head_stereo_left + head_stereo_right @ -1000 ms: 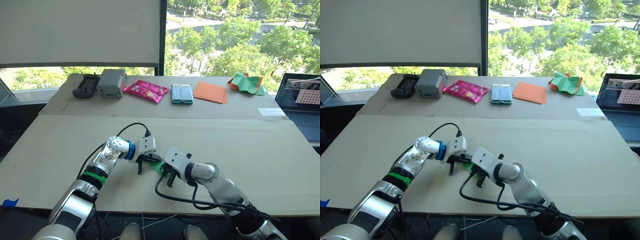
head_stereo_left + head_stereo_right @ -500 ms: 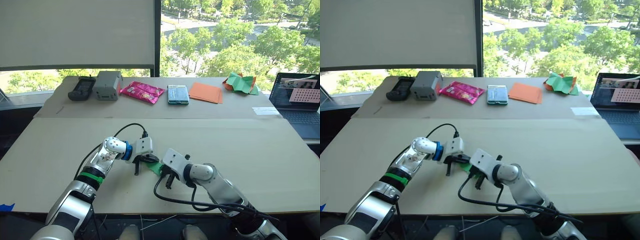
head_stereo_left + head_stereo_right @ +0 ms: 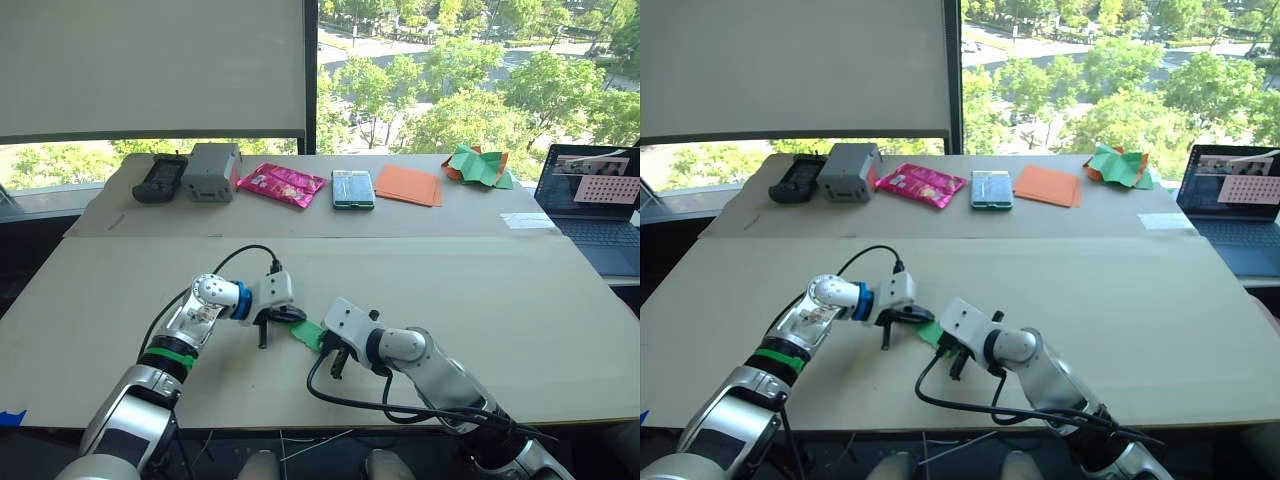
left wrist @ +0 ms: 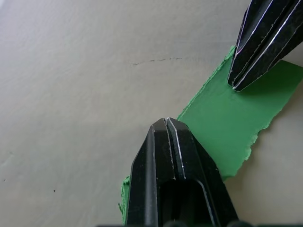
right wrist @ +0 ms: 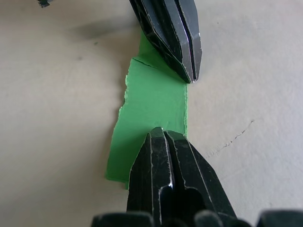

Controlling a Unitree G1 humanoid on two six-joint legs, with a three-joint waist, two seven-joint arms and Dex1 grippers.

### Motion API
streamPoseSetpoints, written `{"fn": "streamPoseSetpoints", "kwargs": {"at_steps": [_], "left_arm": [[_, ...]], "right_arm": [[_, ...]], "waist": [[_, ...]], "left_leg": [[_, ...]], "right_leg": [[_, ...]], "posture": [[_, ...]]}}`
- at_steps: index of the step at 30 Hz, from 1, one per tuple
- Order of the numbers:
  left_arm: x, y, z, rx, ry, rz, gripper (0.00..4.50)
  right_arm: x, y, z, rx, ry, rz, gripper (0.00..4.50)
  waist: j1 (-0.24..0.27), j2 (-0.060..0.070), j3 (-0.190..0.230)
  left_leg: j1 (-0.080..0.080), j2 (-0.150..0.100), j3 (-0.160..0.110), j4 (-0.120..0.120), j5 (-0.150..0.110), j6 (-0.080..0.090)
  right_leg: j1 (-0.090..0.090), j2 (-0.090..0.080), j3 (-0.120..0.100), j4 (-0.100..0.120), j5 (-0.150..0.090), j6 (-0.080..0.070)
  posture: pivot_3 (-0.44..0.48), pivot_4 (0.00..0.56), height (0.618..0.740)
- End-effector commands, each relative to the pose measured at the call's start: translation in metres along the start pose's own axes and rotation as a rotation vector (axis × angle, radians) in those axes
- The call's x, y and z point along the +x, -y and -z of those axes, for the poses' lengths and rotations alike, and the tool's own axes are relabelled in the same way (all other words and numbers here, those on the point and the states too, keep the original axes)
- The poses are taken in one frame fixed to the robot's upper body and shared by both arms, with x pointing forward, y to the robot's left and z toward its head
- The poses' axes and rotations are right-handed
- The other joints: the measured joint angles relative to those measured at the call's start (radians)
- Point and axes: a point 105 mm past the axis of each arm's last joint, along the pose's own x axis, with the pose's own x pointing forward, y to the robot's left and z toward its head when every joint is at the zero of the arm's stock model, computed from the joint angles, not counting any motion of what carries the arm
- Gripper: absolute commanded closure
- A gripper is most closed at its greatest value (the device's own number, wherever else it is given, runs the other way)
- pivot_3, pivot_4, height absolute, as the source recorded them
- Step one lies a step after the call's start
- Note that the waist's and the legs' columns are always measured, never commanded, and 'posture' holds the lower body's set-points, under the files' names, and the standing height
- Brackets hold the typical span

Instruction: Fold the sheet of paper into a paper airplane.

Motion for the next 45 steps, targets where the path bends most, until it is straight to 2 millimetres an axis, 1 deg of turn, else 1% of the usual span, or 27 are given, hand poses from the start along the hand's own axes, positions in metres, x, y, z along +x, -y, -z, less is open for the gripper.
{"fn": "streamPoseSetpoints", "kwargs": {"at_steps": [1,9,22,26,31,36,38,40,42,44,45], "left_arm": [[-0.016,0.010,0.056,-0.139,-0.178,-0.018,4.50],[-0.025,0.008,0.066,-0.162,-0.198,-0.050,4.50],[-0.029,0.005,0.065,-0.167,-0.192,-0.074,4.50],[-0.033,0.006,0.068,-0.171,-0.198,-0.085,4.50],[-0.034,0.005,0.067,-0.171,-0.191,-0.093,4.50],[-0.035,-0.002,0.058,-0.162,-0.155,-0.129,4.50],[-0.040,-0.011,0.043,-0.177,-0.078,-0.176,4.50],[-0.046,-0.018,0.031,-0.206,-0.005,-0.216,4.50],[-0.061,-0.023,0.020,-0.233,0.062,-0.259,4.50],[-0.076,-0.026,0.013,-0.254,0.109,-0.298,4.50],[-0.080,-0.026,0.012,-0.261,0.119,-0.310,4.50]], "right_arm": [[0.003,-0.009,0.026,0.054,-0.108,-0.039,4.45],[0.003,-0.009,0.026,0.051,-0.107,-0.041,4.45],[0.004,-0.008,0.026,0.048,-0.108,-0.043,4.45],[0.004,-0.008,0.025,0.044,-0.107,-0.041,4.45],[0.004,-0.007,0.025,0.041,-0.107,-0.042,4.45],[0.004,-0.006,0.023,0.021,-0.097,-0.038,4.45],[0.003,-0.004,0.015,-0.003,-0.055,-0.028,4.45],[0.002,-0.001,0.009,-0.014,-0.028,-0.017,4.45],[-0.001,0.004,0.002,-0.032,0.004,0.001,4.45],[-0.005,0.008,-0.007,-0.048,0.043,0.014,4.45],[-0.007,0.008,-0.011,-0.052,0.058,0.017,4.45]], "waist": [[-0.001,0.000,0.000],[-0.003,0.000,0.000],[-0.005,0.000,0.000],[-0.012,0.001,0.000],[-0.017,0.001,0.000],[-0.017,0.001,0.000],[-0.018,0.001,0.001],[-0.020,0.000,0.004],[-0.020,0.000,0.008],[-0.021,-0.001,0.015],[-0.019,-0.002,0.019]], "left_leg": [[0.000,0.000,0.000,0.000,0.000,0.000],[0.000,0.000,0.000,0.000,0.000,0.000],[0.001,0.000,0.000,-0.001,0.000,-0.001],[0.001,0.000,0.000,-0.001,-0.001,-0.001],[0.001,0.000,0.000,-0.002,-0.001,-0.001],[0.001,0.000,0.000,-0.002,-0.001,-0.001],[0.000,0.000,0.000,-0.002,-0.001,-0.001],[0.000,0.000,0.000,-0.002,-0.001,-0.001],[-0.001,0.000,0.000,-0.002,-0.001,-0.001],[-0.002,0.000,0.000,-0.003,-0.001,-0.001],[-0.003,0.000,0.000,-0.003,-0.001,-0.001]], "right_leg": [[0.000,0.000,0.000,0.000,0.000,0.000],[0.000,0.000,0.000,0.000,0.000,0.000],[-0.001,0.000,0.000,0.000,0.000,0.000],[-0.001,0.000,0.000,0.000,0.000,0.000],[-0.001,0.000,0.000,0.000,0.000,0.000],[-0.001,-0.001,0.000,0.000,0.000,0.000],[-0.001,-0.001,0.000,0.000,0.000,0.000],[-0.002,-0.001,0.000,0.000,0.000,0.000],[-0.004,-0.001,0.000,0.000,0.000,0.000],[-0.005,-0.001,0.000,0.000,0.000,0.000],[-0.006,-0.001,0.000,0.000,0.000,0.000]], "posture": [[0.000,0.150,0.706],[0.000,0.150,0.706],[0.000,0.150,0.706],[0.000,0.150,0.706],[0.000,0.150,0.706],[0.000,0.150,0.706],[0.000,0.150,0.706],[0.000,0.150,0.706],[0.000,0.150,0.706],[0.000,0.150,0.706],[0.000,0.150,0.706]]}}
